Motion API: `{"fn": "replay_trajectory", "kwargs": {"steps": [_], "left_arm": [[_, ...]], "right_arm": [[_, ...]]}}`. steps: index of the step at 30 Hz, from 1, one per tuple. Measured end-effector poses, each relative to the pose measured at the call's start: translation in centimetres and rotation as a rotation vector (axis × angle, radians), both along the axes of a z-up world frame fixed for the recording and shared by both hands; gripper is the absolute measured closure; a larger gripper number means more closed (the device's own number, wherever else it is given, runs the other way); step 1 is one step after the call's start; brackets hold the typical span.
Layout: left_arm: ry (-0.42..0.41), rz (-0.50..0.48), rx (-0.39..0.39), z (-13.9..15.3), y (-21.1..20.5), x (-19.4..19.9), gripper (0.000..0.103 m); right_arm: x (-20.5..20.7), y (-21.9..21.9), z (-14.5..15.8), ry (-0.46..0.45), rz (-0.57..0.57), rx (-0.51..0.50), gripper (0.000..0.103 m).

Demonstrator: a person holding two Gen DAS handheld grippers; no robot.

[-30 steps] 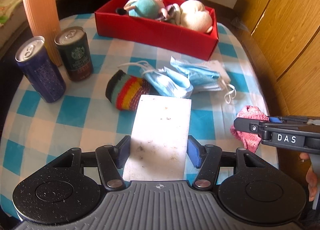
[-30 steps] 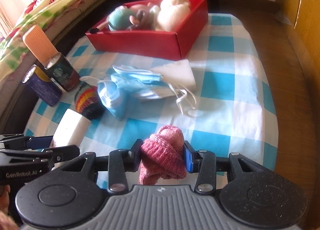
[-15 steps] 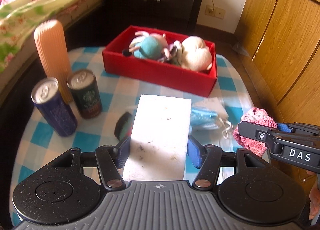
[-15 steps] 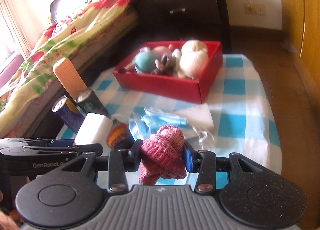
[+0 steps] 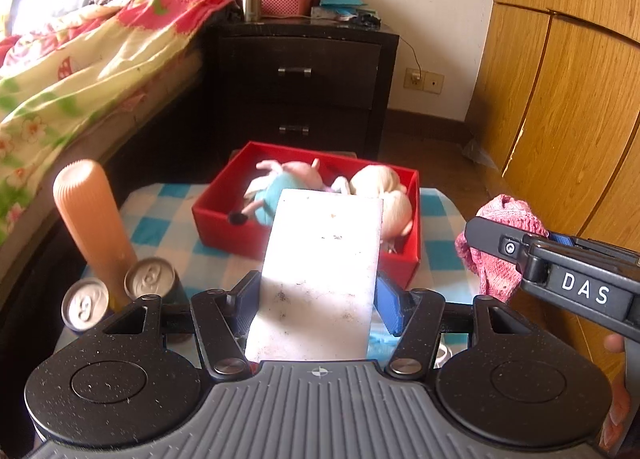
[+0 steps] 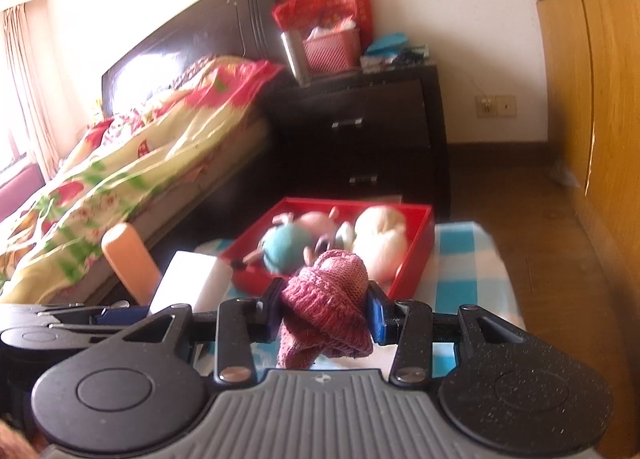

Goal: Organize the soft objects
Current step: 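Carry the sponge with the left gripper into the red box while the right carries the pink knit above it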

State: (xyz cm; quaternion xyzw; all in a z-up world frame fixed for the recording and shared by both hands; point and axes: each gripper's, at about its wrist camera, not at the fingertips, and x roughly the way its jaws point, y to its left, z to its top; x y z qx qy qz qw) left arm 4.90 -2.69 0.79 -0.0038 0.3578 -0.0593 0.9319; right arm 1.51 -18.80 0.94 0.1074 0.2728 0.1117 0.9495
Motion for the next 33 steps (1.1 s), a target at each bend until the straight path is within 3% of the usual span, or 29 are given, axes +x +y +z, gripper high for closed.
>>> {"fn": "replay_trajectory", "kwargs": {"steps": [16, 33], "left_arm": [[-0.040, 0.024, 0.057, 0.0, -1.0, 6.7, 0.043], [-0.035, 0.077, 0.093, -1.1, -0.7, 11.2, 0.043]], "right_arm": [[7.0, 0.7, 1.1, -0.106, -0.049, -0.059, 0.084], [12.1, -0.3, 0.1, -0.095, -0.096, -0.066, 0.084]]}}
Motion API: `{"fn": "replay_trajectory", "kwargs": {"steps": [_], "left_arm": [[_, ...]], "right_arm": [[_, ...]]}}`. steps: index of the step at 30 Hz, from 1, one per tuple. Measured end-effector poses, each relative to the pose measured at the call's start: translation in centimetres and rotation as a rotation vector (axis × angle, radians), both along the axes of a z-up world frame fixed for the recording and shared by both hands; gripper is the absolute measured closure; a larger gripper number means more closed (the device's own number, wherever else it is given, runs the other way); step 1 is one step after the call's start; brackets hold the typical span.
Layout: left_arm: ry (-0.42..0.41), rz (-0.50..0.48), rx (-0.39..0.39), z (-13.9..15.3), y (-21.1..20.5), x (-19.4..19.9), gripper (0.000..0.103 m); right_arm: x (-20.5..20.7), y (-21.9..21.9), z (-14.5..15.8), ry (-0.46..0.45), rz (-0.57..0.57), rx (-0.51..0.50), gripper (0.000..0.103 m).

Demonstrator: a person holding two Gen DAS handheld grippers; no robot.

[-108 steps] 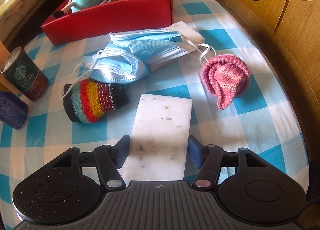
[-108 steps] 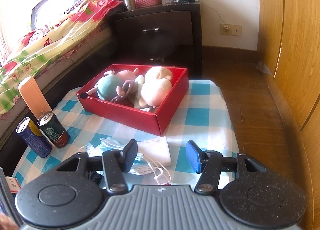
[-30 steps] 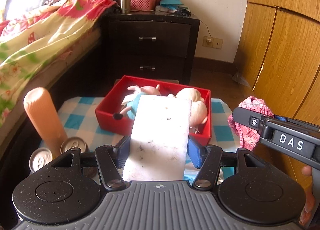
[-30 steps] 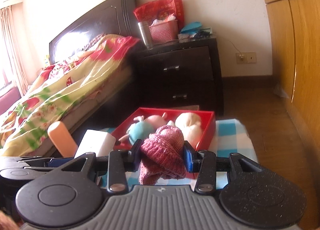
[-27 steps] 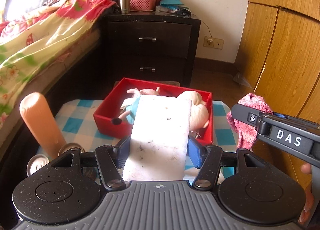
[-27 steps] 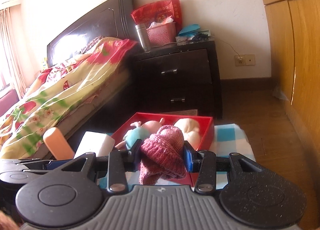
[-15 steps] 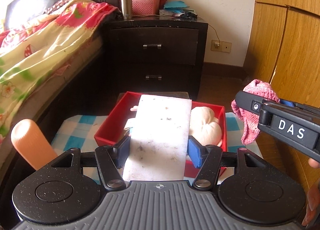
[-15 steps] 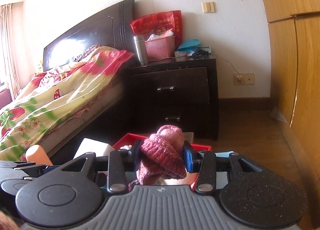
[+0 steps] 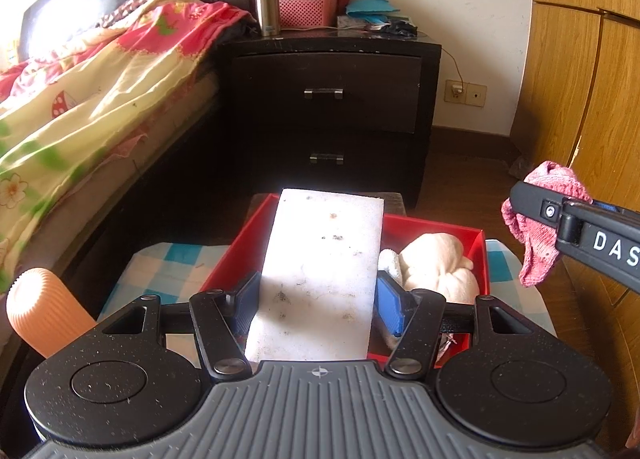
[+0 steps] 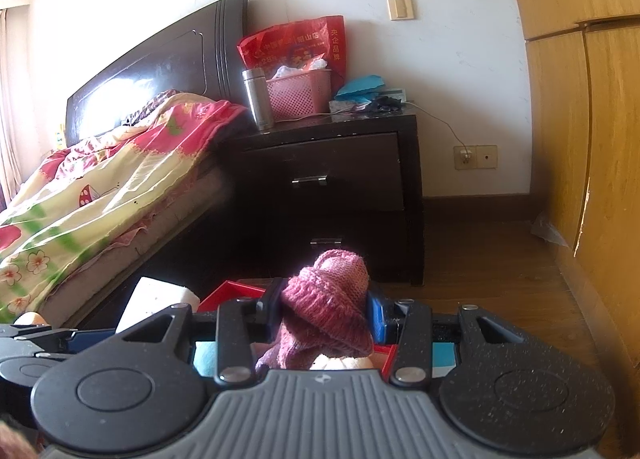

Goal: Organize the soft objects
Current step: 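Carry the sponge with the left gripper into the red box while the right carries the pink knit above it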

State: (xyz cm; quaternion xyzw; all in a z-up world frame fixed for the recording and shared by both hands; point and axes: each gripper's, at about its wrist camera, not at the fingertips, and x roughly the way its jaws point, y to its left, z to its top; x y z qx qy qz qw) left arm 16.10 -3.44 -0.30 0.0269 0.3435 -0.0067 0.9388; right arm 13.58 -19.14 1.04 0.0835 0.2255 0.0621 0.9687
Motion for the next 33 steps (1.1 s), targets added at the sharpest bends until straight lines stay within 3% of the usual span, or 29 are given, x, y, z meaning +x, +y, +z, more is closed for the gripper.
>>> {"fn": "replay_trajectory", "kwargs": {"steps": [33], "left_arm": [[-0.008, 0.035, -0.048, -0.5, 0.2, 4.8, 0.042]], "right_arm": [[2.8, 0.1, -1.2, 0.001, -0.010, 0.037, 0.083]]}}
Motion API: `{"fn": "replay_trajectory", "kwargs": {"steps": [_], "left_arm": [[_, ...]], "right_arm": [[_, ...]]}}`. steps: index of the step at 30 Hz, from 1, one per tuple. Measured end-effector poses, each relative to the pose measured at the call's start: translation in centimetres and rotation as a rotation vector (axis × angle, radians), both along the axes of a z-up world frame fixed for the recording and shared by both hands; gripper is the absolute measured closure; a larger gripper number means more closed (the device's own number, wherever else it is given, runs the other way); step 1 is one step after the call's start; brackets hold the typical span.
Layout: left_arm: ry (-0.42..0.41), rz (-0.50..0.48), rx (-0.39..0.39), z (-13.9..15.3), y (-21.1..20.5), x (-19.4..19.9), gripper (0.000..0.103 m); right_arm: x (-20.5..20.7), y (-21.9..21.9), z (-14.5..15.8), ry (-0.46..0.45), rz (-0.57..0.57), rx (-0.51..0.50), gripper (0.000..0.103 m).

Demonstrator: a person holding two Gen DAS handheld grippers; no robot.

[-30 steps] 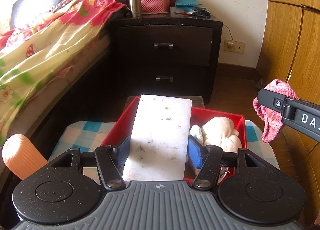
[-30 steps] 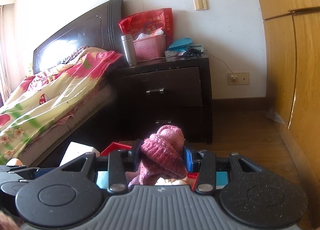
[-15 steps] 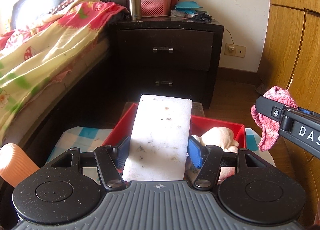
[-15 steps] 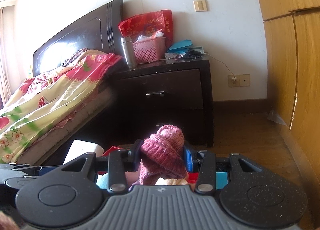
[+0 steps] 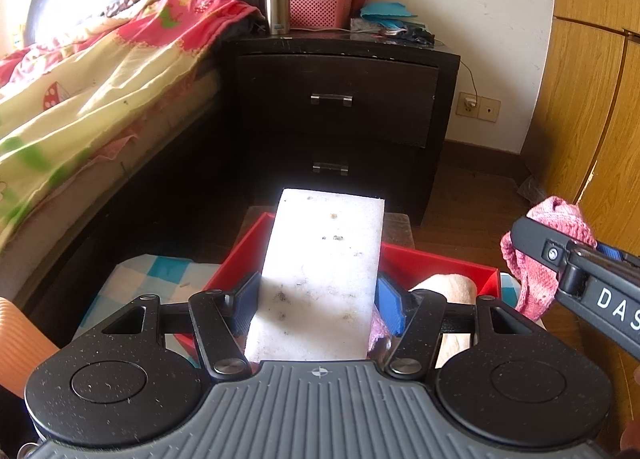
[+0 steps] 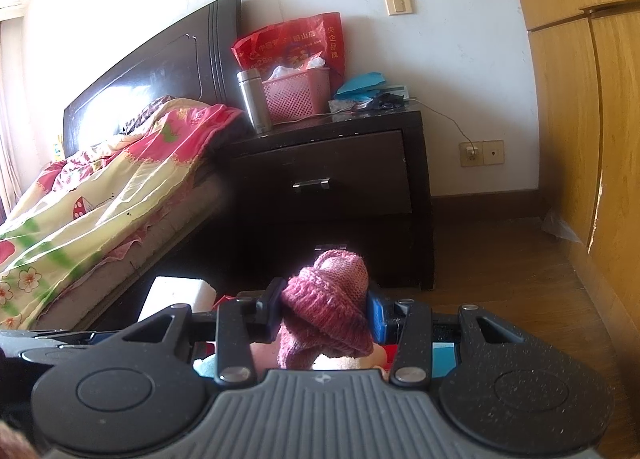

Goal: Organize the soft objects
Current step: 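Carry the sponge with the left gripper into the red box while the right carries the pink knit above it, then open the left gripper to drop the sponge while the right releases the pink knit into the box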

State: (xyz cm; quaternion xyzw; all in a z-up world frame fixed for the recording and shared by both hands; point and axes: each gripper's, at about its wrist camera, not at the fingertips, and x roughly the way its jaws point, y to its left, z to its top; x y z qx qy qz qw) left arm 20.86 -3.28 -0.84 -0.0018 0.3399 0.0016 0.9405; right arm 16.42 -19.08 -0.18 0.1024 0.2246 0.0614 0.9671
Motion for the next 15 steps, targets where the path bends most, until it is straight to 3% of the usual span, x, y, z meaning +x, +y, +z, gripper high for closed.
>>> {"fn": "replay_trajectory", "kwargs": {"steps": [15], "left_arm": [[0.004, 0.057, -0.031, -1.2, 1.0, 3.1, 0.042]], "right_arm": [[2.9, -0.8, -2.2, 0.057, -0.017, 0.000, 0.083]]}}
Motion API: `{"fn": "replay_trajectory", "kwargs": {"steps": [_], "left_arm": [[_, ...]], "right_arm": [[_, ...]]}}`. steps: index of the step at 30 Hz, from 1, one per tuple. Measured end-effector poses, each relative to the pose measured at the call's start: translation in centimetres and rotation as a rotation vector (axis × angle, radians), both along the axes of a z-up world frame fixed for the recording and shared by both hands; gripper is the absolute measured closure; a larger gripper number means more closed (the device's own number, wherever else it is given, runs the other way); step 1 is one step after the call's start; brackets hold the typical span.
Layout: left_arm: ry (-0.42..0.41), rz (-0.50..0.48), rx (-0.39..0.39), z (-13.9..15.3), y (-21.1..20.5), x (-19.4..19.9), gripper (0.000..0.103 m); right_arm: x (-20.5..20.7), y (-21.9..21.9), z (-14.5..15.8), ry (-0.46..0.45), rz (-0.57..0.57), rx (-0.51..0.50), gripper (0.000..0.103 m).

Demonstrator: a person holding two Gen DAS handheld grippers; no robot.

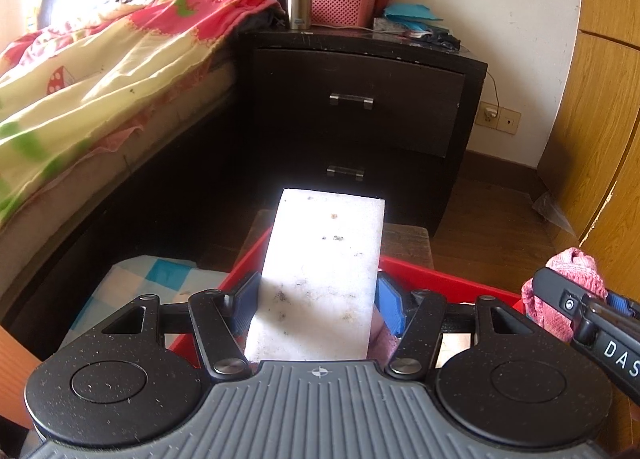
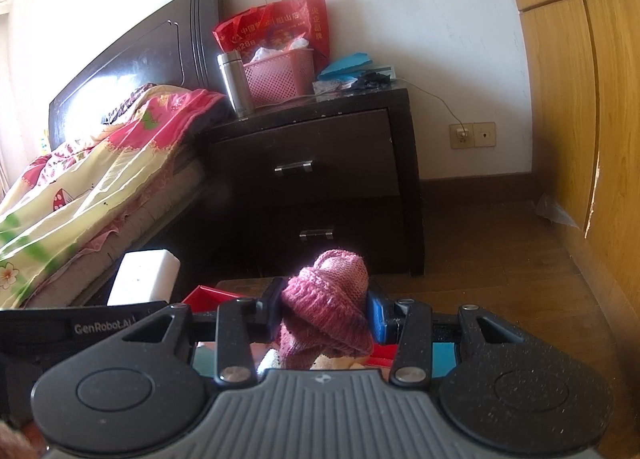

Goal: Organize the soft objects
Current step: 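Open the left gripper to drop the sponge while the right releases the pink knit into the box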

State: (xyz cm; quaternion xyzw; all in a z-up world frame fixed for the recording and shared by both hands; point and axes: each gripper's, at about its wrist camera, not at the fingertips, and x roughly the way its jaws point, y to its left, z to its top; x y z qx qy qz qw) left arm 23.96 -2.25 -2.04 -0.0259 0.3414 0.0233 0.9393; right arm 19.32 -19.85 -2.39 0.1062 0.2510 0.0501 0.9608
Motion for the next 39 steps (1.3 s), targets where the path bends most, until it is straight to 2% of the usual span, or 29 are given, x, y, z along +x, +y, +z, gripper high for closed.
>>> {"fn": "replay_trajectory", "kwargs": {"steps": [9, 11, 12, 14, 15, 17, 39], "left_arm": [[0.019, 0.017, -0.019, -1.5, 0.5, 1.9, 0.038], [0.023, 0.026, 0.003, -1.9, 0.5, 2.2, 0.033], [0.023, 0.025, 0.011, -2.1, 0.4, 2.2, 0.031], [0.019, 0.030, 0.015, -2.1, 0.5, 2.2, 0.023], [0.015, 0.028, 0.013, -1.9, 0.5, 2.2, 0.023], [0.013, 0.032, 0.001, -1.7, 0.6, 2.1, 0.023], [-0.024, 0.008, 0.054, 1.5, -0.5, -1.5, 0.022]], "right_arm": [[1.9, 1.0, -2.1, 0.055, 0.052, -0.019, 0.083], [2.4, 1.3, -2.8, 0.078, 0.068, -0.027, 0.082], [2.5, 1.4, -3.1, 0.087, 0.075, -0.025, 0.080], [2.7, 1.4, -3.6, 0.103, 0.081, -0.012, 0.069], [2.8, 1.4, -3.7, 0.106, 0.084, -0.004, 0.065], [2.7, 1.3, -3.7, 0.101, 0.082, 0.005, 0.060], [-0.6, 1.1, -0.1, 0.041, 0.085, 0.051, 0.056]]}}
